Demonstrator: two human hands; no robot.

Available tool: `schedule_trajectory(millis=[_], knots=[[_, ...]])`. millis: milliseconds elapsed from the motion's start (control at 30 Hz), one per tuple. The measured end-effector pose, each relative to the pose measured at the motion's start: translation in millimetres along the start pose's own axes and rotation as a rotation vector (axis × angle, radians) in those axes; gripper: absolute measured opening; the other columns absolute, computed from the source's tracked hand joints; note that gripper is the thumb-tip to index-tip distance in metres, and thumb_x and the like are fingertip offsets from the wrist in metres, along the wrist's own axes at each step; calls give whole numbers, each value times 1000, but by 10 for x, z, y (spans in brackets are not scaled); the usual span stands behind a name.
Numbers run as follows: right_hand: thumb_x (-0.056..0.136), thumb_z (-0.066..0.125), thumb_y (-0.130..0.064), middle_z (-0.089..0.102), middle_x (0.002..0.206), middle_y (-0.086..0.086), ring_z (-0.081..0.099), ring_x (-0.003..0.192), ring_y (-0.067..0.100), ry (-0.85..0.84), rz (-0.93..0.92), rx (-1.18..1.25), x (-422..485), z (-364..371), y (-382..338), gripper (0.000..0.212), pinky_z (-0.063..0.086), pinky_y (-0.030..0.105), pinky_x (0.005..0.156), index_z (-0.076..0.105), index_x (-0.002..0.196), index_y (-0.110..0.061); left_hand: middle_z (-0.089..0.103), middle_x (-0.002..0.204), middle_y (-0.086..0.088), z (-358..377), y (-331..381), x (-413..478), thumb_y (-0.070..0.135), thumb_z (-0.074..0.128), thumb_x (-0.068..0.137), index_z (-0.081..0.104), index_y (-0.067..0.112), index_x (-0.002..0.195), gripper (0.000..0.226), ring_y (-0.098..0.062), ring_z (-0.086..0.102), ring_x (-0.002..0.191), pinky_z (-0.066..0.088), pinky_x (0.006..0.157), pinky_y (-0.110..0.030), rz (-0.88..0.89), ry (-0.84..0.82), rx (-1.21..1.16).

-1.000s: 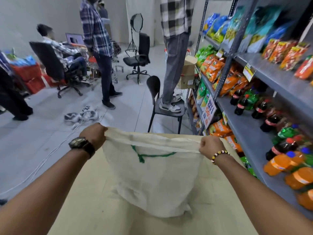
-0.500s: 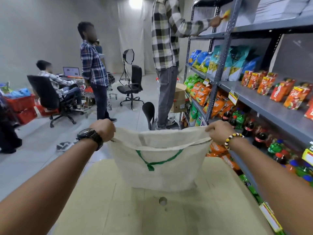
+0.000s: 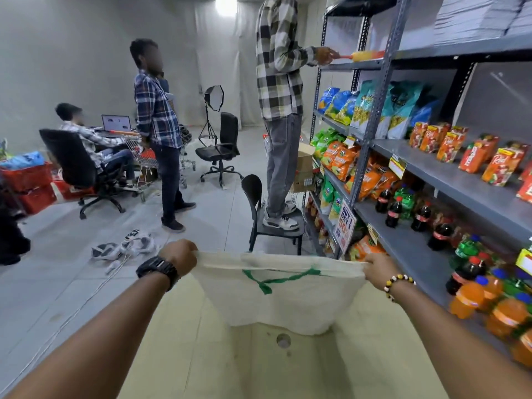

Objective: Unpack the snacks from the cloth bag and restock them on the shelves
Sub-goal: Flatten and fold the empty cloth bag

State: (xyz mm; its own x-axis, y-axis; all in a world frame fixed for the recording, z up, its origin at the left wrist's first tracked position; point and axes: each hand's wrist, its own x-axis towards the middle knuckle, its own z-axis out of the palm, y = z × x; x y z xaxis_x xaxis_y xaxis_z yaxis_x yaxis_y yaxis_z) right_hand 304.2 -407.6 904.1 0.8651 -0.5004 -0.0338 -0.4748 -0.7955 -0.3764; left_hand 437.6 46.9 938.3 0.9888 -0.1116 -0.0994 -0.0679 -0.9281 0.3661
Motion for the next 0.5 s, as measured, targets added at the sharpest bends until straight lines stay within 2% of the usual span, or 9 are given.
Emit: schedule_trajectory(millis=[100, 167, 233, 333, 400, 500], knots=[[82, 57, -10, 66, 67, 8, 59, 73, 30, -82, 31, 29, -365, 426, 268, 25, 34, 29, 53, 57, 58, -18, 72, 86, 1, 447, -313, -232, 13, 55, 80, 76, 30, 100, 33, -22, 65, 75, 46, 62, -23, 27, -67, 84], [83, 57, -12, 72, 77, 13, 59, 73, 29, -187, 39, -10, -633, 702, 455, 23, 38, 30, 59, 59, 62, -19, 74, 97, 1, 780, -545, -414, 15, 56, 82, 75, 32, 104, 34, -21, 67, 85, 46, 67, -24, 38, -189, 159], [83, 57, -13, 70, 76, 13, 62, 76, 30, -296, 41, -56, -882, 937, 621, 21, 39, 31, 60, 58, 62, -16, 75, 103, 1, 1105, -762, -615, 15, 52, 85, 75, 32, 108, 37, -21, 70, 92, 48, 67, -23, 16, -344, 188], [85, 55, -17, 66, 76, 11, 64, 79, 28, -454, 60, -122, -1208, 1232, 811, 19, 35, 29, 59, 62, 67, -13, 74, 82, 2, 1496, -1024, -893, 13, 42, 82, 75, 31, 105, 44, -21, 75, 82, 55, 54, -25, -60, -541, 179], [85, 55, -21, 62, 73, 4, 57, 74, 23, -550, 82, -178, -1389, 1395, 915, 21, 35, 26, 57, 58, 64, -17, 76, 86, -3, 1695, -1160, -1033, 13, 41, 83, 74, 24, 105, 42, -22, 76, 82, 62, 61, -30, -101, -661, 199], [81, 55, -21, 52, 58, -8, 51, 60, 15, -681, 172, -217, -1613, 1574, 1050, 28, 33, 19, 47, 51, 53, -20, 75, 110, -13, 1945, -1308, -1203, 10, 47, 95, 68, 5, 117, 31, -21, 75, 96, 63, 80, -35, -171, -870, 245]])
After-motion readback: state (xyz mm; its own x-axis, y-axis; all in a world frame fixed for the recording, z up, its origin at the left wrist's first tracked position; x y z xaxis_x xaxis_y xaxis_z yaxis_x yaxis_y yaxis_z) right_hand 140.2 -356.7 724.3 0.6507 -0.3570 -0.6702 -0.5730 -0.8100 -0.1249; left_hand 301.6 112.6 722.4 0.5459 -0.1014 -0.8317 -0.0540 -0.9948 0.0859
